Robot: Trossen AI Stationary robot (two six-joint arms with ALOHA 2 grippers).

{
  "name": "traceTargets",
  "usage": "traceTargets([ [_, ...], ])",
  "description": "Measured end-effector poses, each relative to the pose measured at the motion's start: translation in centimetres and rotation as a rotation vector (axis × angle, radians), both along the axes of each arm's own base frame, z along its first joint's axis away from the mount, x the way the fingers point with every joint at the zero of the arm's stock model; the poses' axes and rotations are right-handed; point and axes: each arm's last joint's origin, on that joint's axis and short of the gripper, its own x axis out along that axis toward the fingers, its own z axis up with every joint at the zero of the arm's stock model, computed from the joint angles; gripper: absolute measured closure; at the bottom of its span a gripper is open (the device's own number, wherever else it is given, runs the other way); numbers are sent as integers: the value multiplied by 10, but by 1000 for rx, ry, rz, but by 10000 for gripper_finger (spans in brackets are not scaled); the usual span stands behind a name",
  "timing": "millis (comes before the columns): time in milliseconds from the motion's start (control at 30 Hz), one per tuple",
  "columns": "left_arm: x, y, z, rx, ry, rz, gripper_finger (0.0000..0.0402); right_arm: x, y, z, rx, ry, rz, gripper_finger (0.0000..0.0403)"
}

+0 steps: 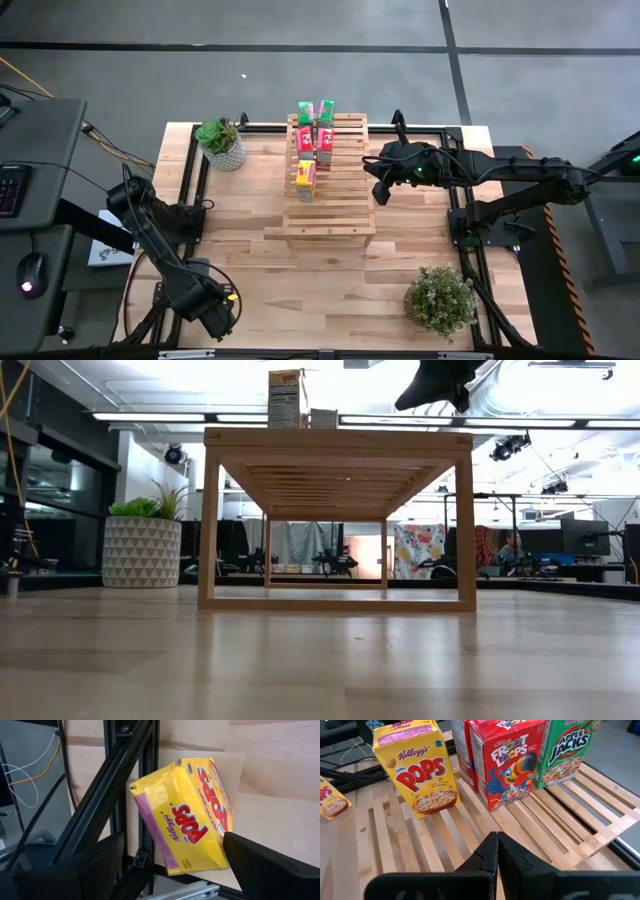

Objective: Stack cereal on shelf
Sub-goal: Put the yellow cereal box on the top shelf and align with the other yellow cereal box

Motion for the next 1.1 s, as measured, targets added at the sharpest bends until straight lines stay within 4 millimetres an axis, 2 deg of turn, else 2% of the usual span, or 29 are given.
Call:
traceTargets([
  [267,5,-4,-11,24,14,2,69,0,0,0,9,-4,-6,403],
  [567,12,6,-30,35,-9,11,69,0,0,0,11,-5,-7,403],
  [867,14,11,-33,50,-12,5,69,0,0,0,8,-5,-12,403],
  [1000,14,11,-33,50,-12,5,81,0,-1,0,-6,-4,-34,403],
  [1100,14,10,-33,49,-13,5,104,0,-1,0,-11,-4,-43,403],
])
